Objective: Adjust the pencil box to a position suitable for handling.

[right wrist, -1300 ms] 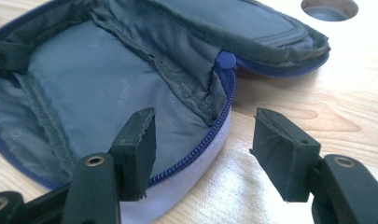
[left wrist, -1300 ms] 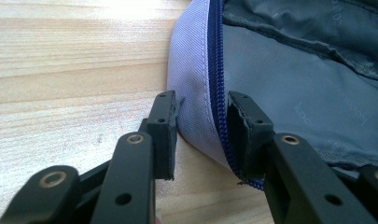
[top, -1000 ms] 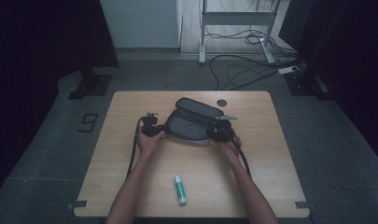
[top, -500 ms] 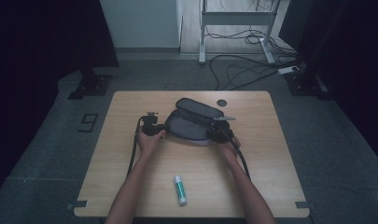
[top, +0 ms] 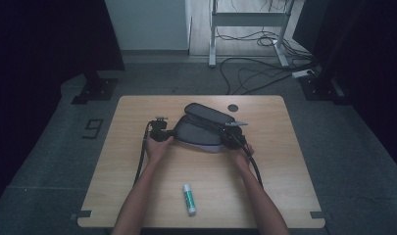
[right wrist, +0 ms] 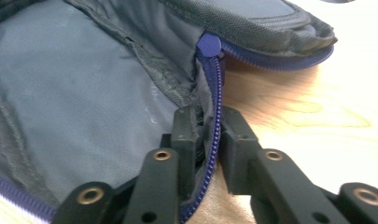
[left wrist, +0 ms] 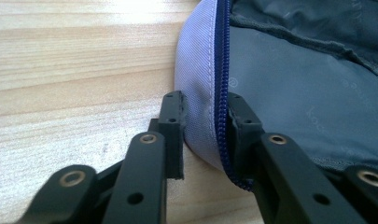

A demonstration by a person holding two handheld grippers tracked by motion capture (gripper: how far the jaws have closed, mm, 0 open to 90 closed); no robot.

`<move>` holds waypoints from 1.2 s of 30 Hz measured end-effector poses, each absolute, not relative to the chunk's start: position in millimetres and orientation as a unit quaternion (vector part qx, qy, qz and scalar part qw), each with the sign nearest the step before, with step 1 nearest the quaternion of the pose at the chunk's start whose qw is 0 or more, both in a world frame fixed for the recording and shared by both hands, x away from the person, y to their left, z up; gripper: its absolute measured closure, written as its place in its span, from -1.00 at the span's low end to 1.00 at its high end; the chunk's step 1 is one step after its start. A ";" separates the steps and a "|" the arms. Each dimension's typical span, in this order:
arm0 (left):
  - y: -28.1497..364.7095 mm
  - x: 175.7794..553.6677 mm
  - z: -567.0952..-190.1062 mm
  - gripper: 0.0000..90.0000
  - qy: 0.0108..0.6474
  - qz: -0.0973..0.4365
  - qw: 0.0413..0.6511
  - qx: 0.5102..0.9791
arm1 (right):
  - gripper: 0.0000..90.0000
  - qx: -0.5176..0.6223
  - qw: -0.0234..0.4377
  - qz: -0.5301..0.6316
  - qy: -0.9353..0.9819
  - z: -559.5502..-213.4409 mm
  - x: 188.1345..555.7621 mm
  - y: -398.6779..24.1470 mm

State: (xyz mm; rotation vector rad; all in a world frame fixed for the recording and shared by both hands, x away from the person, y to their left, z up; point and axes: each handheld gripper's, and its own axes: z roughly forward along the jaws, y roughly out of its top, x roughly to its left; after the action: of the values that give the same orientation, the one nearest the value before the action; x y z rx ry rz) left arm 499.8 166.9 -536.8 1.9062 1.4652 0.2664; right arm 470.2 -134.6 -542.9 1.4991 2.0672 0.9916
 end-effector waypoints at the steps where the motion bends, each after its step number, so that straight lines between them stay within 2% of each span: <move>1: 168.2 500.2 -536.6 0.64 0.566 0.097 0.354 0.738 | 0.79 0.535 0.205 0.350 0.741 -542.4 469.9 -134.3; 14: 171.3 496.3 -529.0 0.78 0.560 0.082 0.348 0.747 | 0.88 0.533 0.192 0.360 0.741 -533.4 467.4 -140.2; 24: 178.0 479.8 -499.1 0.78 0.546 0.095 0.376 0.742 | 0.87 0.505 0.222 0.382 0.741 -499.7 449.2 -138.7; 36: 184.7 466.2 -476.6 0.78 0.544 0.108 0.391 0.735 | 0.87 0.486 0.237 0.400 0.740 -477.7 438.1 -134.0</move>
State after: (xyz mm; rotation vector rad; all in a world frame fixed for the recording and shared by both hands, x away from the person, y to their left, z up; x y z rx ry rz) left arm 466.2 184.7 -476.6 1.8666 1.3819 0.2742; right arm 438.1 -134.0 -477.7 1.3335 2.0279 1.0963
